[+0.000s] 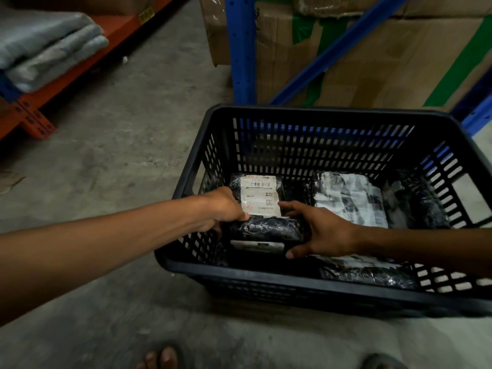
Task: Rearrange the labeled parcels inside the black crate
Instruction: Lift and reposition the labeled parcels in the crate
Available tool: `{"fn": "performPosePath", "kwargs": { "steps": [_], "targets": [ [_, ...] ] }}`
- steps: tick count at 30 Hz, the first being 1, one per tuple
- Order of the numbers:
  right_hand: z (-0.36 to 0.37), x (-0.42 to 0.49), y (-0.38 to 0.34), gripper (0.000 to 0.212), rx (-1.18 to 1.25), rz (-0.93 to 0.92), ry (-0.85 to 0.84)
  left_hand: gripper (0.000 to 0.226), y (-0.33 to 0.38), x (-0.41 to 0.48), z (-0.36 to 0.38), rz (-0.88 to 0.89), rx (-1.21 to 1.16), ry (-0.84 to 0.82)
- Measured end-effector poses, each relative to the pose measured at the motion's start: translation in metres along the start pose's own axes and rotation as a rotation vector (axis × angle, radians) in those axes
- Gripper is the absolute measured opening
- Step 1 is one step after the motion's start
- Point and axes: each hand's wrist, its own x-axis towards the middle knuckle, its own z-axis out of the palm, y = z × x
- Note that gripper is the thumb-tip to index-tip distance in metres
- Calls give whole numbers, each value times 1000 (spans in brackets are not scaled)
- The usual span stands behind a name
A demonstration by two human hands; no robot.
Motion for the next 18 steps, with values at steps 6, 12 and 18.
{"fn": "performPosePath", "kwargs": {
  "steps": [6,12,18],
  "targets": [
    [-12,3,5,56,354,61,86,41,9,-8,-20,44,-155,-39],
    [-57,4,-7,42,982,260,250,54,37,-26,-47,118,-540,21],
    [-39,32,-14,29,987,356,320,51,17,8,21,121,-540,28]
  ]
}}
